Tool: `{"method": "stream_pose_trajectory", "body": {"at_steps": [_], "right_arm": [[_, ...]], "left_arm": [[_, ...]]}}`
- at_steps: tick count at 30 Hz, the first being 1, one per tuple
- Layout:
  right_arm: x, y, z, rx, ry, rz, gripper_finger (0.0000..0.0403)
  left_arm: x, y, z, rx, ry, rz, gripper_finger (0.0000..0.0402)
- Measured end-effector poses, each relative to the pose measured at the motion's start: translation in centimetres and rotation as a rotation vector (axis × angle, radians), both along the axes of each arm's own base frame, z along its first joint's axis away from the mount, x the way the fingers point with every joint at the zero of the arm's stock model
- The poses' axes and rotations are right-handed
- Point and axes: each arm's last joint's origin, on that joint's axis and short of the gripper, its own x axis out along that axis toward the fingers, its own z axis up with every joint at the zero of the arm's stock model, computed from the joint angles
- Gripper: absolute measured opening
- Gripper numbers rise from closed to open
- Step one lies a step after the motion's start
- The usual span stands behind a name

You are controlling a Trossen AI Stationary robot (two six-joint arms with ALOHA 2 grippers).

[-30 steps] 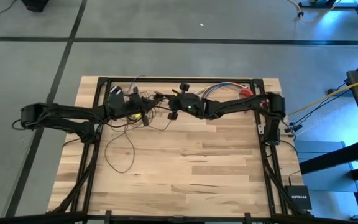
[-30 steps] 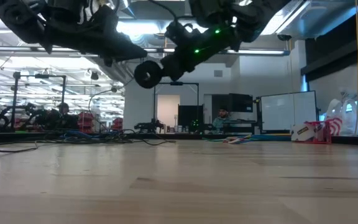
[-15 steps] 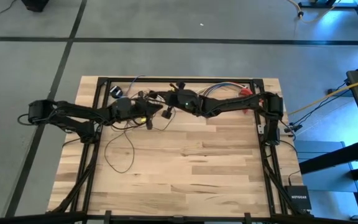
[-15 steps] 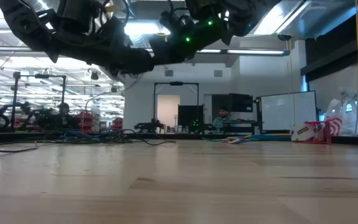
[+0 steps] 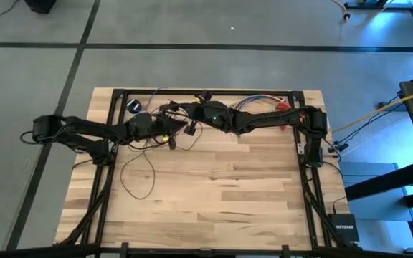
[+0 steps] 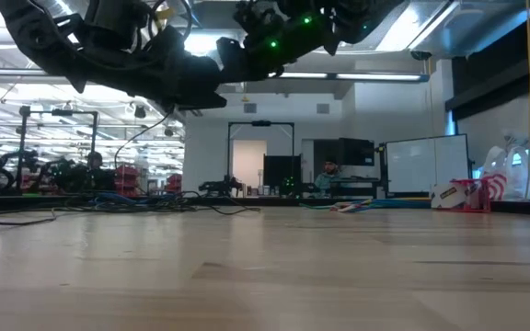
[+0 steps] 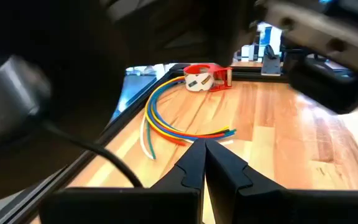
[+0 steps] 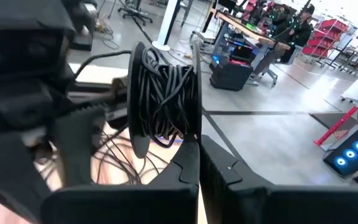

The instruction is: Coiling cords

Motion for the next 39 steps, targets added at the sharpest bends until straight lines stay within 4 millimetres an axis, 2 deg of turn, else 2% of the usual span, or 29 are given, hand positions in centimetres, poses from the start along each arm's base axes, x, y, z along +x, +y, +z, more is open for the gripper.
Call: {"method": "stream_pose_trajectory", "body": {"at_steps": [9, 11, 18, 22, 32, 39], "right_arm": [[-0.1, -0.1, -0.3, -0.007, 0.032, -0.008, 0.0001], [-0.1, -0.1, -0.2, -0.008, 0.031, -0.008, 0.0001], [-0.1, -0.1, -0.3, -0.01, 0.038, -0.014, 0.0001], [-0.1, -0.1, -0.4, -0.007, 0.05, -0.012, 0.0001], [-0.2, 0.0, -0.8, -0.001, 0.086, -0.008, 0.0001], [-0.2, 0.0, -0.8, -0.001, 0.084, -0.009, 0.0001]], "left_arm": [[-0.8, -0.7, 0.9, 0.024, 0.015, -0.028, 0.0016], [-0.8, -1.0, 1.3, 0.027, 0.015, -0.04, 0.0034], [0.6, -2.0, 4.7, 0.072, 0.091, -0.098, 0.0119], [0.9, -2.2, 5.8, 0.081, 0.169, -0.089, 0.0145], [0.2, -2.2, 6.4, 0.052, 0.422, -0.037, 0.0155], [-0.6, -2.2, 9.0, 0.03, 0.594, -0.029, 0.0155]]}}
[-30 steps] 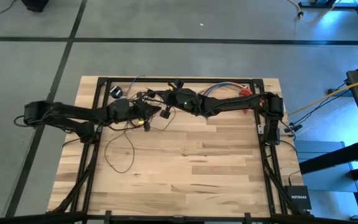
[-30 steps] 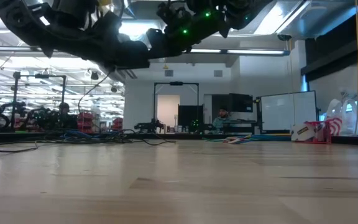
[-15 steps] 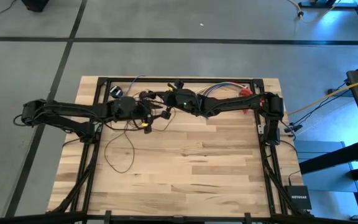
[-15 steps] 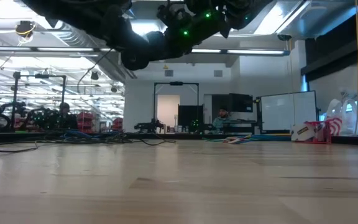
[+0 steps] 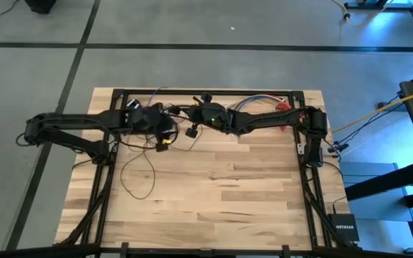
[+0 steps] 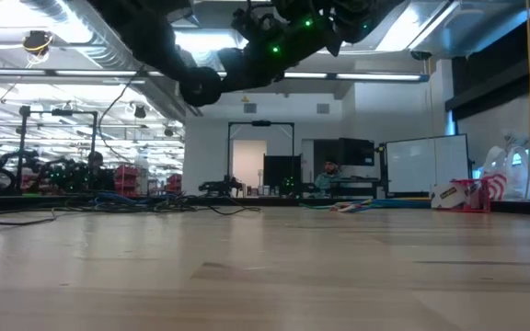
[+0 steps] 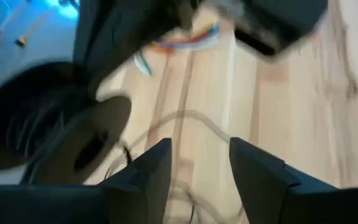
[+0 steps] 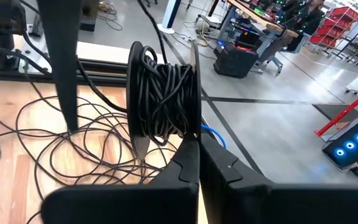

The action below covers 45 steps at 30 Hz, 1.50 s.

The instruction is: Coiling cords

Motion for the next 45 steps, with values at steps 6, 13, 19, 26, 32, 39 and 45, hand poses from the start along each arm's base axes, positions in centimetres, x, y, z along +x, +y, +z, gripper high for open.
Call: {"method": "stream_pose_trajectory", "body": {"at_steps": [6, 13, 19, 26, 32, 39, 45], "right_arm": [[0.0, 0.0, 0.0, 0.001, 0.002, 0.001, 0.0001], [0.0, 0.0, 0.0, -0.002, 0.004, 0.002, 0.0001], [0.0, 0.0, 0.0, -0.002, 0.005, 0.003, 0.0001], [0.0, 0.0, -0.1, -0.003, 0.01, 0.003, 0.0001], [0.0, 0.0, 0.0, -0.003, 0.006, 0.004, 0.0001], [0.0, 0.0, -0.1, -0.003, 0.01, 0.004, 0.0001], [0.0, 0.0, -0.1, -0.003, 0.007, 0.003, 0.0001]], "left_arm": [[-1.3, 0.3, 0.7, -0.023, 0.161, 0.019, 0.0155], [-1.9, 0.2, 1.6, -0.035, 0.221, 0.028, 0.0155], [-2.8, 0.3, 3.2, -0.018, 0.263, 0.122, 0.0155], [-2.5, 0.1, 3.5, 0.028, 0.251, 0.078, 0.0155], [-1.2, -0.1, 4.6, 0.092, 0.118, 0.009, 0.0155], [-2.3, 0.1, 3.4, 0.114, 0.27, 0.192, 0.0155], [-3.0, 1.3, 3.1, 0.23, 0.351, 0.355, 0.0155]]}}
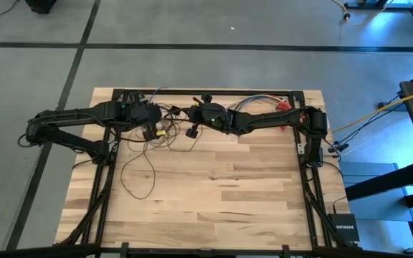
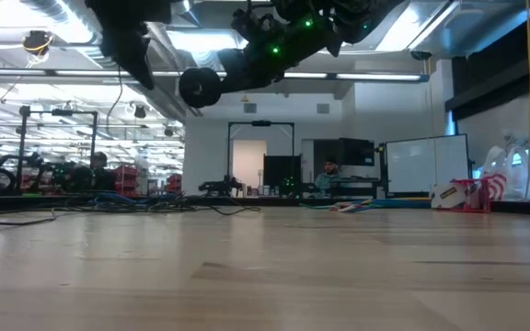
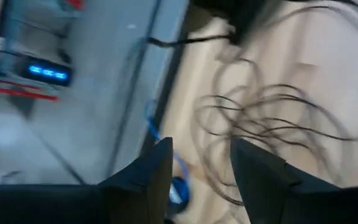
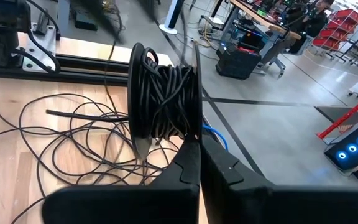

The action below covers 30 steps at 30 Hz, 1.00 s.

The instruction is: Coiling cords

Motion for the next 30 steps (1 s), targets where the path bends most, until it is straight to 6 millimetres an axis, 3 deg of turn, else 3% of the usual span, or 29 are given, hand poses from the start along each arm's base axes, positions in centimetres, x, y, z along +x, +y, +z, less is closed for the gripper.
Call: {"method": "stream_pose_trajectory", "body": {"at_steps": [7, 10, 18, 30], "right_arm": [[0.0, 0.0, 0.0, 0.0, -0.001, 0.001, 0.0001], [0.0, 0.0, 0.0, 0.001, 0.004, 0.0, 0.0001], [0.0, 0.0, -0.1, 0.001, 0.006, 0.001, 0.0001], [0.0, 0.0, 0.0, 0.001, 0.005, 0.0, 0.0001]], "left_arm": [[0.4, 1.0, 1.1, 0.278, -0.004, 0.115, 0.0155], [0.6, 1.0, 1.3, 0.304, -0.022, 0.117, 0.0155], [0.7, -0.6, 0.0, -0.02, -0.095, -0.084, 0.0155], [-0.9, -3.1, -5.4, -0.042, -0.272, -0.172, 0.0155]]}}
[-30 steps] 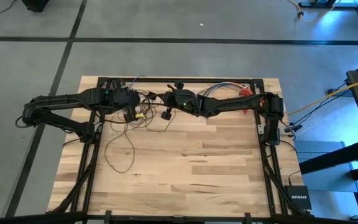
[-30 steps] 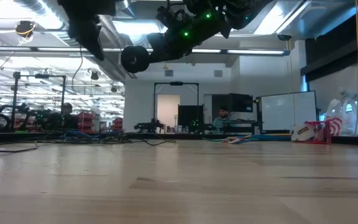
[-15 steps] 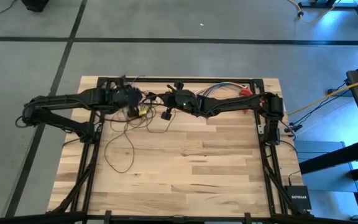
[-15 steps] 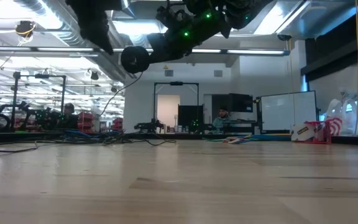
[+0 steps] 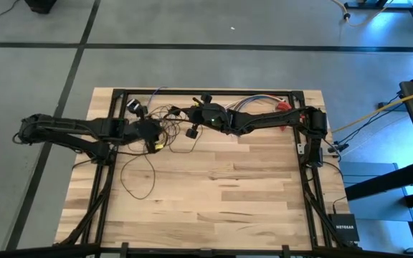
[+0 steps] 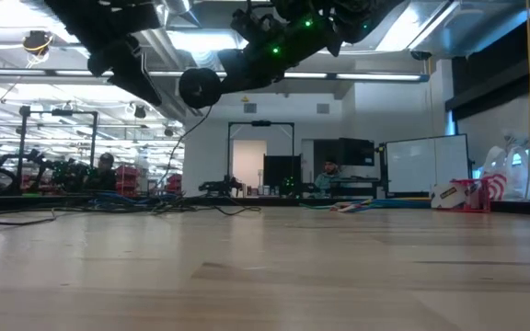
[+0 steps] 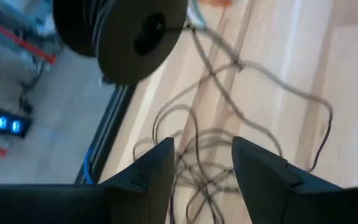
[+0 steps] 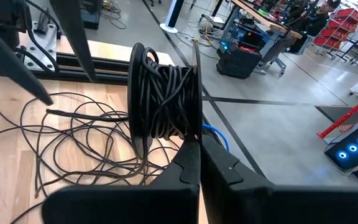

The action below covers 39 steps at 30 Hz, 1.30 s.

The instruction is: Coiling cords

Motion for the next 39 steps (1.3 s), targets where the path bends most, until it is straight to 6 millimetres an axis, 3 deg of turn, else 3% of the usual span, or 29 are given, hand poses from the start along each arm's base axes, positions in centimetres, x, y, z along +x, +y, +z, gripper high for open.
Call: {"method": "stream_pose_trajectory", "body": {"at_steps": [4, 15, 35, 39], "right_arm": [[0.0, 0.0, 0.0, 0.0, 0.0, 0.001, 0.0001], [0.0, 0.1, -0.1, 0.003, 0.013, 0.055, 0.0001], [0.0, 0.4, -0.6, 0.016, 0.073, 0.155, 0.0001], [-0.1, 0.8, -1.0, 0.031, 0.123, 0.262, 0.0001]], "left_arm": [[-0.9, -0.2, 0.0, 0.039, -0.067, -0.047, 0.0155], [-3.5, -0.3, 2.4, 0.086, -0.207, -0.076, 0.0155], [-3.1, -0.3, 2.9, 0.097, -0.239, -0.136, 0.0155], [-3.0, -0.5, 2.9, 0.066, -0.255, -0.181, 0.0155]]}}
